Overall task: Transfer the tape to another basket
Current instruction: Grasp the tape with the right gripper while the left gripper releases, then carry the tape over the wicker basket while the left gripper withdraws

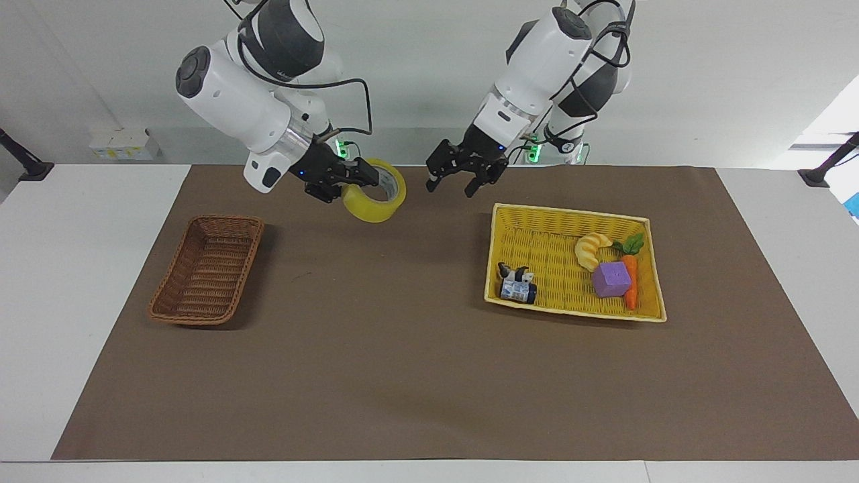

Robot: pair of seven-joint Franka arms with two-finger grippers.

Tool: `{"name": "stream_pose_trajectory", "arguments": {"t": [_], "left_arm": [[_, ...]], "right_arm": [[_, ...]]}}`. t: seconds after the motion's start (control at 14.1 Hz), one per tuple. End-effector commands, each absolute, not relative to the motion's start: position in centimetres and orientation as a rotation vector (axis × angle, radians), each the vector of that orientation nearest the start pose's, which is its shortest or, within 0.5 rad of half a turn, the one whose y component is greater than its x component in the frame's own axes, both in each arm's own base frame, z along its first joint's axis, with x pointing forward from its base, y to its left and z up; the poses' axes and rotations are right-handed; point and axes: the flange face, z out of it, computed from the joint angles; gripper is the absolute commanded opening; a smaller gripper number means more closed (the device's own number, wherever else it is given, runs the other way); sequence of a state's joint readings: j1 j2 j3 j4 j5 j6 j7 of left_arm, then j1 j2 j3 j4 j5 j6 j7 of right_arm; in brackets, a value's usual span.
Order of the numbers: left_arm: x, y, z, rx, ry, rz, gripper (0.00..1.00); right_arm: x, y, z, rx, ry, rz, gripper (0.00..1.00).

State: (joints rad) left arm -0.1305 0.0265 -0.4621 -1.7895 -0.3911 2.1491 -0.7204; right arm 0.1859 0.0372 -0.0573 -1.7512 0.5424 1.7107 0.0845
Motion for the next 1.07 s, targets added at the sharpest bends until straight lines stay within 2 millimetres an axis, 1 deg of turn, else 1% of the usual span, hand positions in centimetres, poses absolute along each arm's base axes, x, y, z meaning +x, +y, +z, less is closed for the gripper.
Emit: {"name": "stream_pose_trajectory", "arguments": {"t": [0.0, 0.14, 0.21, 0.28, 0.36, 0.43, 0.5, 0.57, 0.64, 0.78, 0.85, 0.92, 1.0], "left_arm": [[51.4, -29.7, 56.3, -3.506, -0.596, -0.055, 1.0], [53.1, -26.4, 56.1, -3.438, -0.524, -0.131, 1.0], [54.1, -24.0, 55.9, -3.409, -0.498, -0.157, 1.0], [55.0, -21.7, 55.6, -3.388, -0.498, -0.159, 1.0], [55.6, -19.4, 55.4, -3.367, -0.487, -0.149, 1.0], [56.1, -17.2, 55.2, -3.343, -0.432, -0.153, 1.0], [56.6, -15.2, 55.1, -3.309, -0.355, -0.179, 1.0], [56.8, -13.3, 55.4, -3.283, -0.291, -0.196, 1.0], [57.0, -11.2, 55.5, -3.272, -0.226, -0.186, 1.0], [57.0, -7.7, 56.8, -3.258, -0.041, -0.173, 1.0], [56.5, -6.3, 57.7, -3.246, 0.026, -0.172, 1.0], [55.9, -5.3, 58.3, -3.235, 0.066, -0.156, 1.0], [55.3, -4.7, 58.7, -3.21, 0.093, -0.117, 1.0]], "right_arm": [[56.2, 7.2, 54.3, -2.614, 0.111, 0.147, 0.0], [56.2, 2.7, 53.8, -2.612, 0.146, 0.122, 0.0], [56.3, 0.5, 53.3, -2.613, 0.152, 0.109, 0.0], [56.2, -1.9, 52.2, -2.636, 0.146, 0.101, 0.0], [56.0, -4.9, 50.9, -2.669, 0.12, 0.094, 0.0], [55.7, -7.9, 49.4, -2.695, 0.098, 0.09, 0.0], [55.8, -10.4, 48.3, -2.708, 0.092, 0.069, 0.0], [56.2, -12.6, 47.2, -2.74, 0.082, 0.024, 0.0], [56.9, -14.0, 46.2, -2.781, 0.072, -0.018, 0.0], [57.0, -14.4, 45.2, -2.793, 0.077, -0.008, 0.0], [57.1, -15.8, 43.3, -2.786, 0.092, 0.022, 0.0], [56.9, -17.8, 41.8, -2.786, 0.054, 0.02, 0.0], [56.9, -18.8, 40.1, -2.782, -0.014, 0.029, 0.0]]}}
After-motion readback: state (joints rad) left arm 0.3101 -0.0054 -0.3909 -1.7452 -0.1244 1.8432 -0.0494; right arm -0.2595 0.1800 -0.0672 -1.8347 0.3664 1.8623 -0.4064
